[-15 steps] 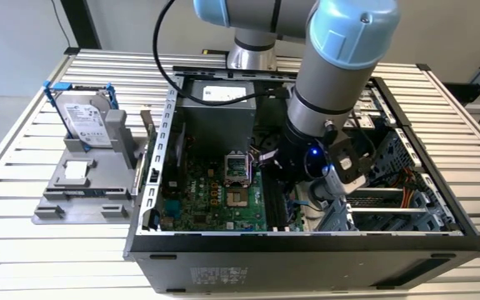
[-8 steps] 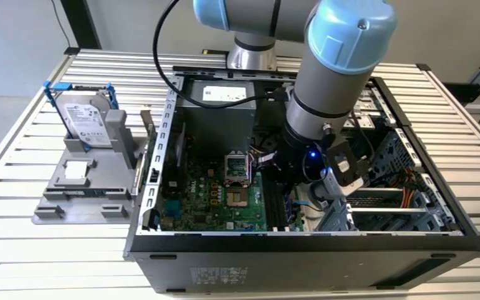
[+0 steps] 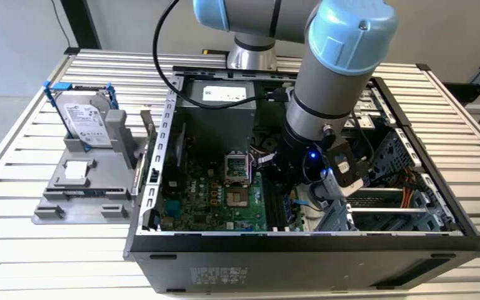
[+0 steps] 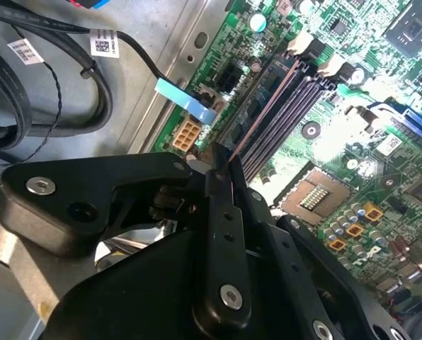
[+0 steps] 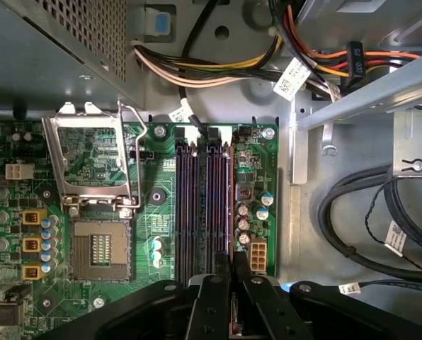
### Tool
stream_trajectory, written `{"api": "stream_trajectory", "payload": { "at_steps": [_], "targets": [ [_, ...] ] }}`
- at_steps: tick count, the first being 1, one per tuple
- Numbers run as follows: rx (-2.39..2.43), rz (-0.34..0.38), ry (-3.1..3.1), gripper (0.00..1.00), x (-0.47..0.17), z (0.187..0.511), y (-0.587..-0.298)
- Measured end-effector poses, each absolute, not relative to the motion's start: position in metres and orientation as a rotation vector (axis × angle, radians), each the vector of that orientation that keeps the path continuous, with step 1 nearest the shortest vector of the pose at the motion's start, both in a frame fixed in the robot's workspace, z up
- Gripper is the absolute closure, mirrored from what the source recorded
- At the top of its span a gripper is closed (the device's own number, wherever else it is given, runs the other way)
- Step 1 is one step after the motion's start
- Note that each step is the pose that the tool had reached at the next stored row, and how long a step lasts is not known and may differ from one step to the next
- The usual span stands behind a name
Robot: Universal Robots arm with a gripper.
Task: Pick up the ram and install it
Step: 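Insert the ram into the slot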
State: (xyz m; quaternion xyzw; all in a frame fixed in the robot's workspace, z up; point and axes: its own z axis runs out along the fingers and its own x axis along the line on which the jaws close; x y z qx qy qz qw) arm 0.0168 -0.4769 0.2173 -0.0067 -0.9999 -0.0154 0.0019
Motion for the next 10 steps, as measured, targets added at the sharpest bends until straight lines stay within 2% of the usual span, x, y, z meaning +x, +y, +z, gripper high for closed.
{"api": "stream_trajectory", "payload": {
  "at_steps": [10],
  "targets": [
    [-0.021,-0.048,-3.128,1.00,0.0168,0.2150,-0.4769]
  ]
}}
